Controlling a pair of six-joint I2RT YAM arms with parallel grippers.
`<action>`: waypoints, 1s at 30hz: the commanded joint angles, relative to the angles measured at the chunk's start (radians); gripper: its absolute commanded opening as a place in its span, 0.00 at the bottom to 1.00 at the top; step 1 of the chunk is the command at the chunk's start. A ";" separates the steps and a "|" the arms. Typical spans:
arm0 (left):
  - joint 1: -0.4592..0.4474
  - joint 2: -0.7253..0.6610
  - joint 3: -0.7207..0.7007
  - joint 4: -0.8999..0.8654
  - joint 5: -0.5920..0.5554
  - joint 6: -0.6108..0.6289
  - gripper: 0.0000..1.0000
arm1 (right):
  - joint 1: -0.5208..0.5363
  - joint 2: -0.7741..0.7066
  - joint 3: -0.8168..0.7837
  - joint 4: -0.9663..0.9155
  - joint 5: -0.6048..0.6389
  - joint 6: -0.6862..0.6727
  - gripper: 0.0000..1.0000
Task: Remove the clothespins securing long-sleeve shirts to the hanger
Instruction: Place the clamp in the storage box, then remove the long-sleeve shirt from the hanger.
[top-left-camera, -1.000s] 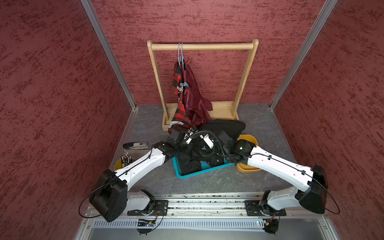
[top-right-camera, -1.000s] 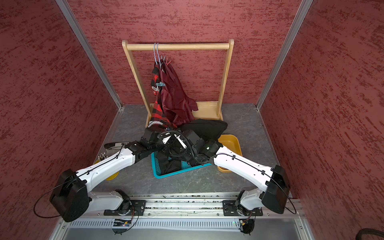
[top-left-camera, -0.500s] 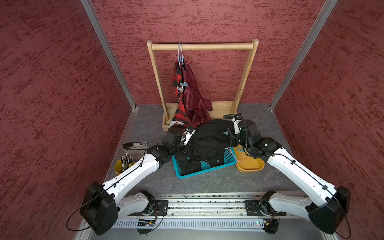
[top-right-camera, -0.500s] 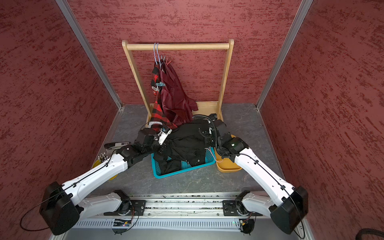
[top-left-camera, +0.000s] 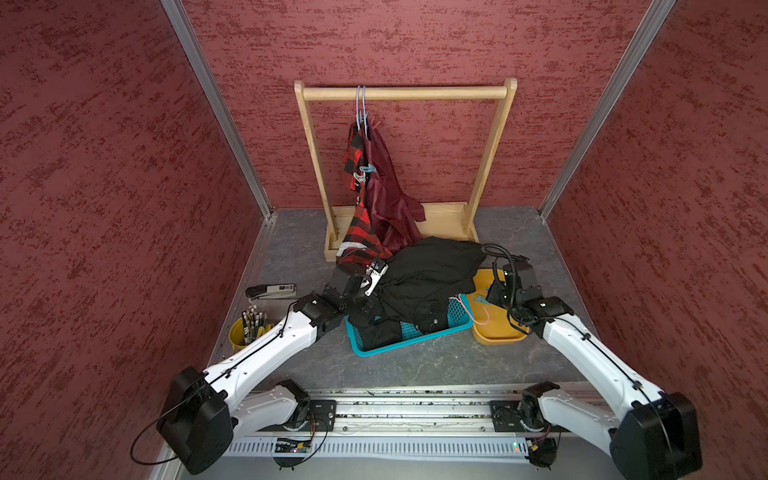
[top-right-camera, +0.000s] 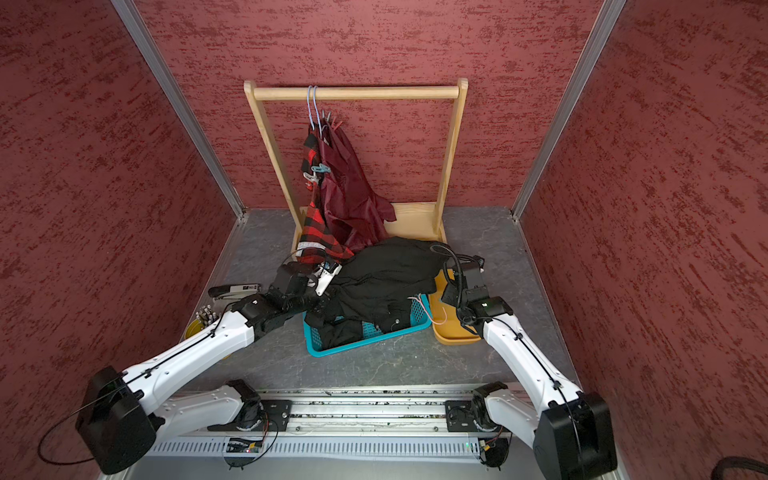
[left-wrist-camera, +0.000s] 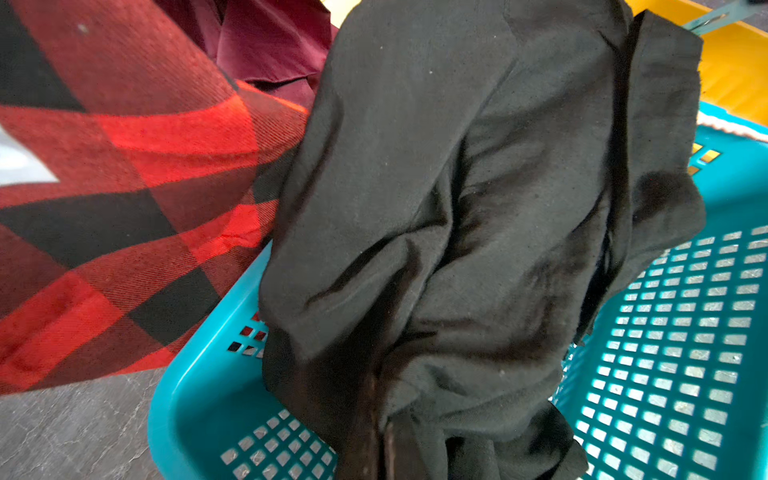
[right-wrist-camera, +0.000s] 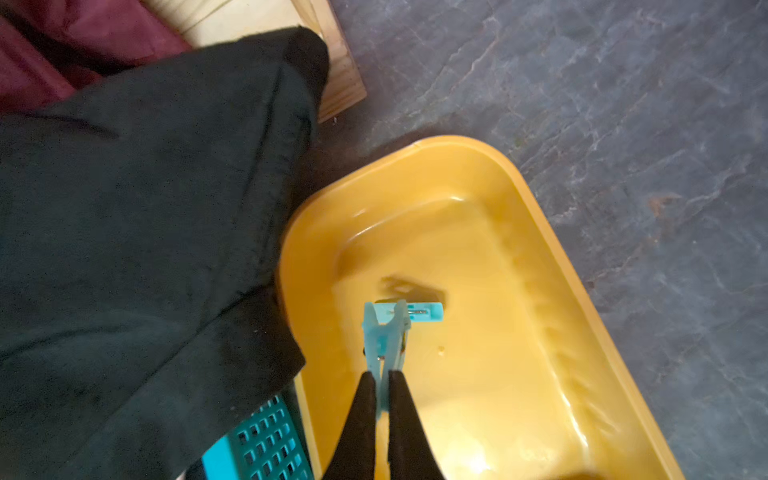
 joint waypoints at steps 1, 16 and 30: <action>-0.020 0.009 0.028 -0.026 -0.020 -0.007 0.08 | -0.025 0.027 -0.034 0.114 -0.038 0.062 0.00; -0.243 0.010 0.182 -0.136 -0.192 0.104 0.75 | -0.051 0.057 -0.068 0.188 -0.097 0.081 0.44; -0.315 -0.007 0.242 -0.158 -0.292 0.122 0.82 | -0.061 -0.030 -0.036 0.117 -0.157 0.053 0.67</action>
